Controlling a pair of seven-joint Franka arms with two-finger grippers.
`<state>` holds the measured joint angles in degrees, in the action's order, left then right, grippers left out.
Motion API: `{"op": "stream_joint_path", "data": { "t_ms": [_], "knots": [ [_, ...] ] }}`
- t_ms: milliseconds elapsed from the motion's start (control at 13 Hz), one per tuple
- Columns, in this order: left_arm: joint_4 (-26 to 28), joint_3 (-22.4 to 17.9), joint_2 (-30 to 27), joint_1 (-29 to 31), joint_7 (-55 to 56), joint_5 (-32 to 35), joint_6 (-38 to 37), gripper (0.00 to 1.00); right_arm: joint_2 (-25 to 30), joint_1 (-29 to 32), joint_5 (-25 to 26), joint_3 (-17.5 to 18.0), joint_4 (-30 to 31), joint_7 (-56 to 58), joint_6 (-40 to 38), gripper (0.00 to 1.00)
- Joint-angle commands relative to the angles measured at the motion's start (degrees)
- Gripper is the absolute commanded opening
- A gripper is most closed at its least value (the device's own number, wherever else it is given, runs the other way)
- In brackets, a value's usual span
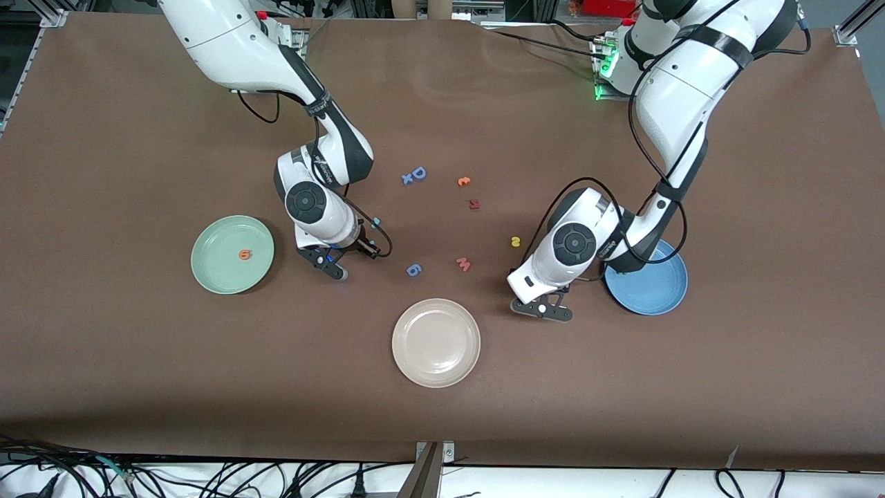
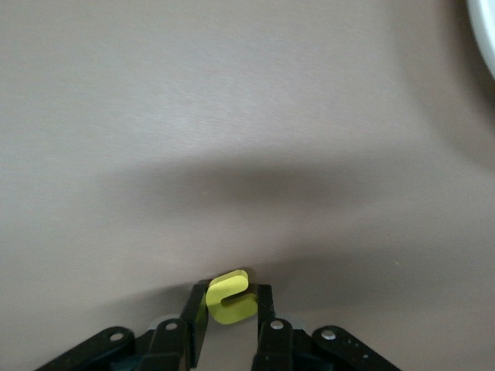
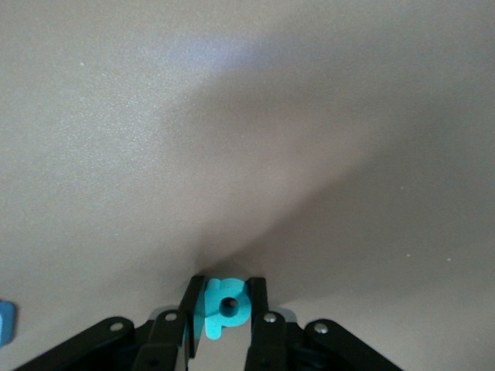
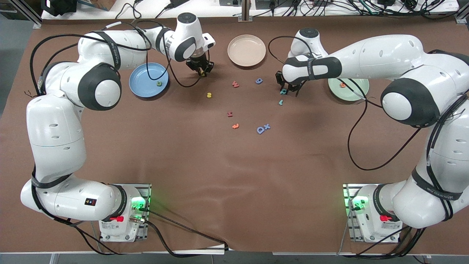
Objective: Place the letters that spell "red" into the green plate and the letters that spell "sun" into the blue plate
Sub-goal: 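Grasp the yellow c with the left gripper while the right gripper grasps teal p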
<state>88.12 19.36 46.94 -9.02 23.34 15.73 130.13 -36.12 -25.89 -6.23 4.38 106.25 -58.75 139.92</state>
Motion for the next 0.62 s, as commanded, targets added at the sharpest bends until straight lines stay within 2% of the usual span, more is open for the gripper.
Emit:
{"op": "stream_joint_path", "data": {
  "t_ms": [0, 154, 386, 540],
  "knots": [
    [-0.2, 0.0, -5.0, 1.4, -1.9, 0.6, -7.4, 0.09, -0.7, -0.2, -0.9, 0.1, 0.4, -0.1, 0.4, 0.19],
    [-0.1, 0.2, -7.2, 3.9, -7.9, 0.3, -11.9, 0.09, 1.2, 0.2, -0.8, -0.1, -0.1, 0.4, -1.9, 0.19],
    [0.5, 0.4, -9.6, 9.7, -20.5, 0.2, -19.5, 0.09, 7.6, 5.7, -0.9, -0.8, -2.3, 9.4, -19.0, 0.20],
    [0.7, 0.0, -9.7, 12.4, -23.2, 0.6, -20.8, 0.09, 10.4, 9.3, -0.9, -2.3, -2.4, 18.5, -24.6, 0.19]
  ]
}}
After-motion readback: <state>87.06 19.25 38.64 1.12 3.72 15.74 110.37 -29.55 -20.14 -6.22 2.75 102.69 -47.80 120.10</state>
